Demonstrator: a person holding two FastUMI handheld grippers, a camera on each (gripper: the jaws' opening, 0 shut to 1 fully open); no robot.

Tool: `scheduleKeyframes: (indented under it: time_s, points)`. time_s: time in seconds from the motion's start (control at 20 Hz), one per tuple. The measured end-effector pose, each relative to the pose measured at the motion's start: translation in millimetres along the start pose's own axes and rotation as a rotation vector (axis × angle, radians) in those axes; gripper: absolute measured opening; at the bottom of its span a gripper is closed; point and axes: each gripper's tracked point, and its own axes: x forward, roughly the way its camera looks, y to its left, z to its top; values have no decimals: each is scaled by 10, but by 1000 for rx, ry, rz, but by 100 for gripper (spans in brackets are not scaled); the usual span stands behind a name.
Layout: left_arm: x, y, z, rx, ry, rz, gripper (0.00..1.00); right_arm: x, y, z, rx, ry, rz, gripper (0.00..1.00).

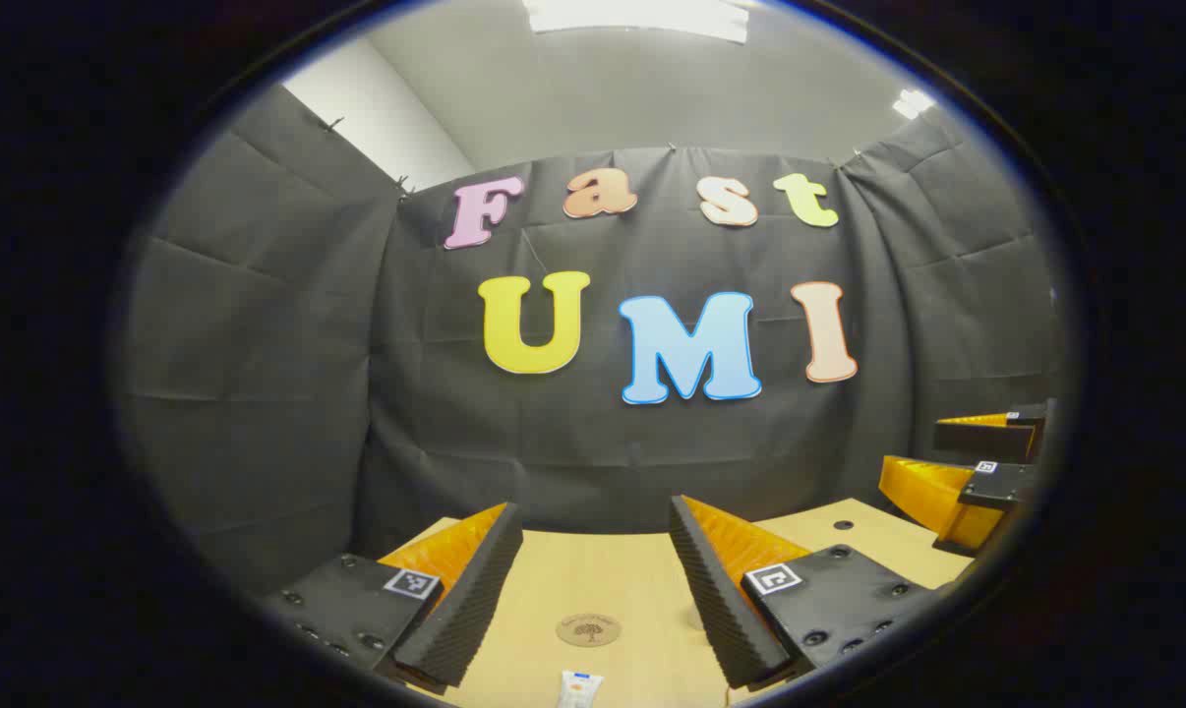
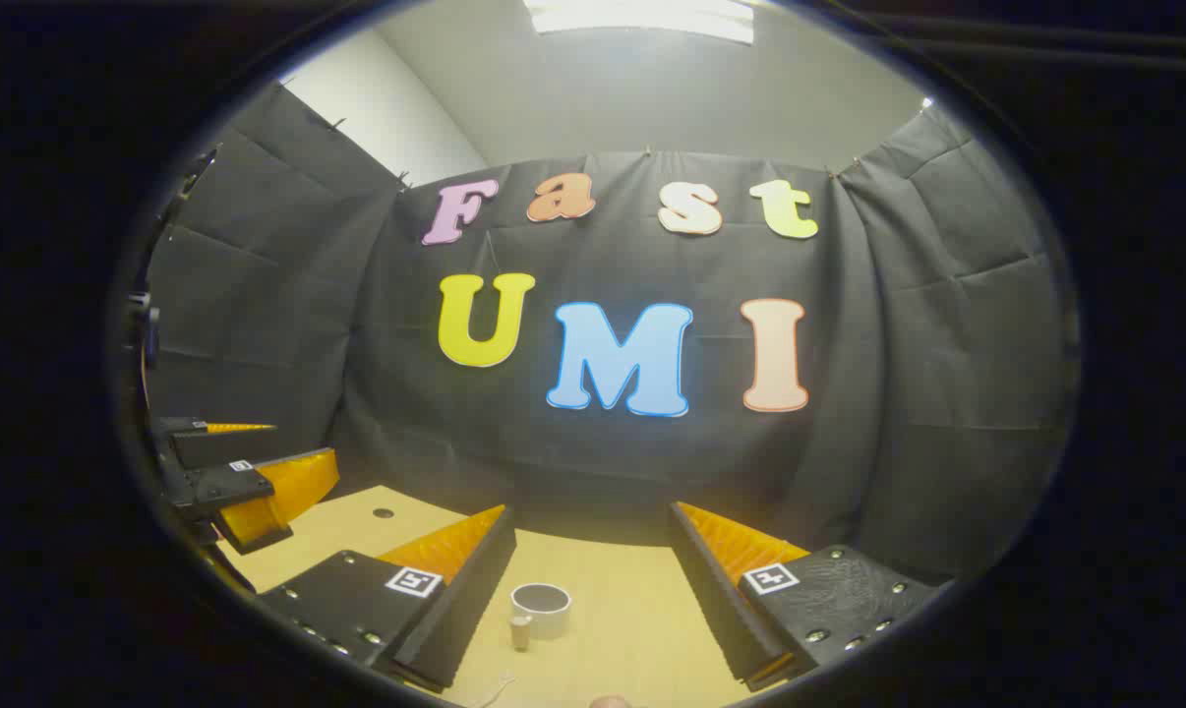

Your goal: Put the toothbrush and toothpaste on the desktop into the cup, then pick up the cup and place it on the coaster on the desktop.

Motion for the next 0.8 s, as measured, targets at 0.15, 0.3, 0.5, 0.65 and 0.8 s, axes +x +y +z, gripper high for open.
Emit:
scheduleKeyframes:
  time_s: [0.15,0.3,0.5,0.65,0.8]
  points:
    - [17,-21,-41,5,8,-21,97,-16,-10,-107,3,39,-5,95]
    - [45,-47,-64,-4,14,-38,96,-27,-6,-156,6,64,-8,95]
    - [47,-56,-96,-14,22,-48,97,-31,-10,-128,2,62,-17,95]
    - [43,-49,-122,-5,33,-51,97,-34,7,-125,10,65,-19,95]
    - [34,-71,-88,7,14,-64,97,-55,-8,-120,17,71,-34,95]
